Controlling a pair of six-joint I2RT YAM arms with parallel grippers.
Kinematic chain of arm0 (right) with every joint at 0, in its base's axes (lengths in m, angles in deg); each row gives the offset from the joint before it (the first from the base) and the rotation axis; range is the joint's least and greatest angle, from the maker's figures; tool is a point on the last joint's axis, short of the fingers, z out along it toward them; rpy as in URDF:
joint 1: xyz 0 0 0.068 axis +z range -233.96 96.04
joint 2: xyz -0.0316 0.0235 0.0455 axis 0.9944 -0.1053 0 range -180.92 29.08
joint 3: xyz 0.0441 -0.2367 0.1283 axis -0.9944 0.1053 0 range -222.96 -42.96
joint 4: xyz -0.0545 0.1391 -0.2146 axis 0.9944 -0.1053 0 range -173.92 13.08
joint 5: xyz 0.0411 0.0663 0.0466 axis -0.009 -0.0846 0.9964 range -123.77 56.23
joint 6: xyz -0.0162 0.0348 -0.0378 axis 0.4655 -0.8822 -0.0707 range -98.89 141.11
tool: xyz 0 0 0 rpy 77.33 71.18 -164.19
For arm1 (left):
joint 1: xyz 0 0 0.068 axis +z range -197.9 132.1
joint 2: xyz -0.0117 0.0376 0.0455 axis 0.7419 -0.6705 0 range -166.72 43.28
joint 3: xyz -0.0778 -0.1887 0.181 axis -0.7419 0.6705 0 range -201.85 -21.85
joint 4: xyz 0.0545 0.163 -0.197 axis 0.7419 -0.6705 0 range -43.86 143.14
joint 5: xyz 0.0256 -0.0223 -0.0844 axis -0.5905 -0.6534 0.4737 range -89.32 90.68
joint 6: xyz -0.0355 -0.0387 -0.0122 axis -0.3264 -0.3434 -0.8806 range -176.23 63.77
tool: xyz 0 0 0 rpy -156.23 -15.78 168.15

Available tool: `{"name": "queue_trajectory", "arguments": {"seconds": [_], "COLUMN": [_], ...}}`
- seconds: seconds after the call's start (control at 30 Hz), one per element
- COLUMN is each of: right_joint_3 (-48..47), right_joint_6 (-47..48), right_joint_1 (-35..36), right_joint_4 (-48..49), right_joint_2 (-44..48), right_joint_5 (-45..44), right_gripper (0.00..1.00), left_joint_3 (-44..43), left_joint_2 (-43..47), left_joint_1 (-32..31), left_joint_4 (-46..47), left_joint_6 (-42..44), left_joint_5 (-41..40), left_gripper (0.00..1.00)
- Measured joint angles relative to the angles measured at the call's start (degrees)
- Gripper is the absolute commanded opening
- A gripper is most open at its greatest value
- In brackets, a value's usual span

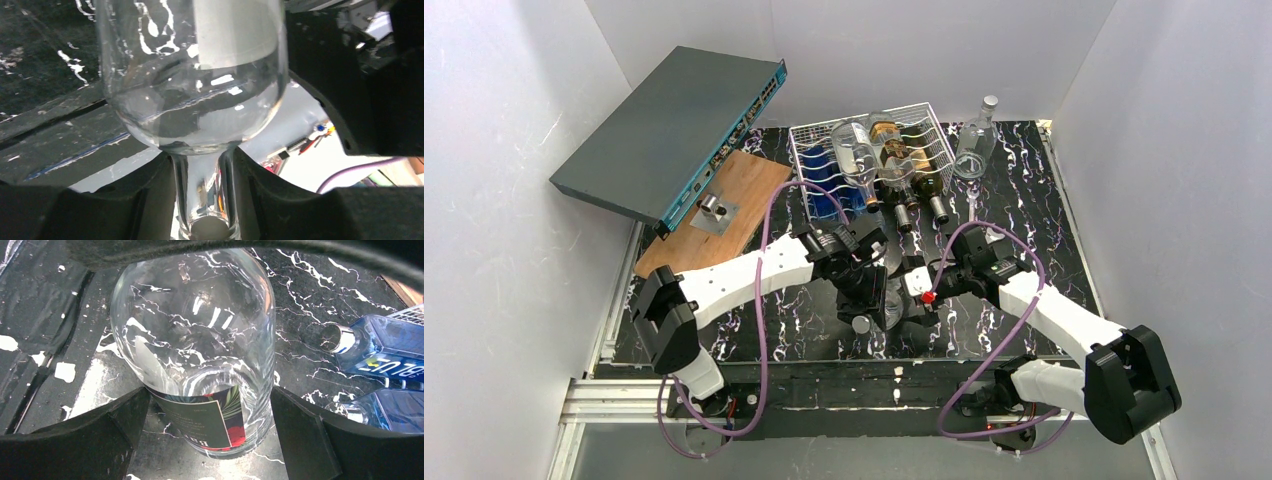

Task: Take the wine bottle off the wine rack
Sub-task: Place the wine bottle at the center of the board.

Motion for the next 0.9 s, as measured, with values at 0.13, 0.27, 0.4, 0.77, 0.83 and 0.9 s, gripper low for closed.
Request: {"name": "queue_trajectory", "arguments": {"seconds": [0.13, 0.27, 0.4, 0.77, 0.83, 0.9], "right_joint_3": [0.0, 0.0, 0.0, 0.0, 0.0, 0.0], "right_joint_6": [-0.3, -0.8, -1.6, -3.5, -3.6, -3.6], "right_joint_1": [0.0, -0.1, -0.4, -2.9, -3.5, -4.2], "right_joint_4": [0.5, 0.9, 0.9, 0.9, 0.8, 0.8], "right_joint_2": [-0.1, -0.2, -0.3, -1.1, -1.4, -1.9], "right_joint_5": [-0.7, -1.1, -1.0, 0.7, 1.2, 1.8], "right_gripper": [0.98, 0.98, 0.99, 0.98, 0.98, 0.98], "left_joint_3": [-0.1, -0.1, -0.1, 0.7, 1.2, 2.1], "left_joint_2": [0.7, 1.9, 2.8, 5.8, 6.4, 6.6], "left_joint_1": [0.3, 0.7, 1.0, 3.1, 3.7, 4.2], "left_joint_4": [2.6, 4.5, 5.7, 9.6, 10.8, 12.7], "left_joint_6": [-0.2, -0.5, -0.6, -1.5, -1.6, -1.9], "left_joint_5": [1.5, 2.2, 2.5, 3.2, 3.8, 4.5], "left_gripper": [0.54, 0.60, 0.65, 0.72, 0.73, 0.73]}}
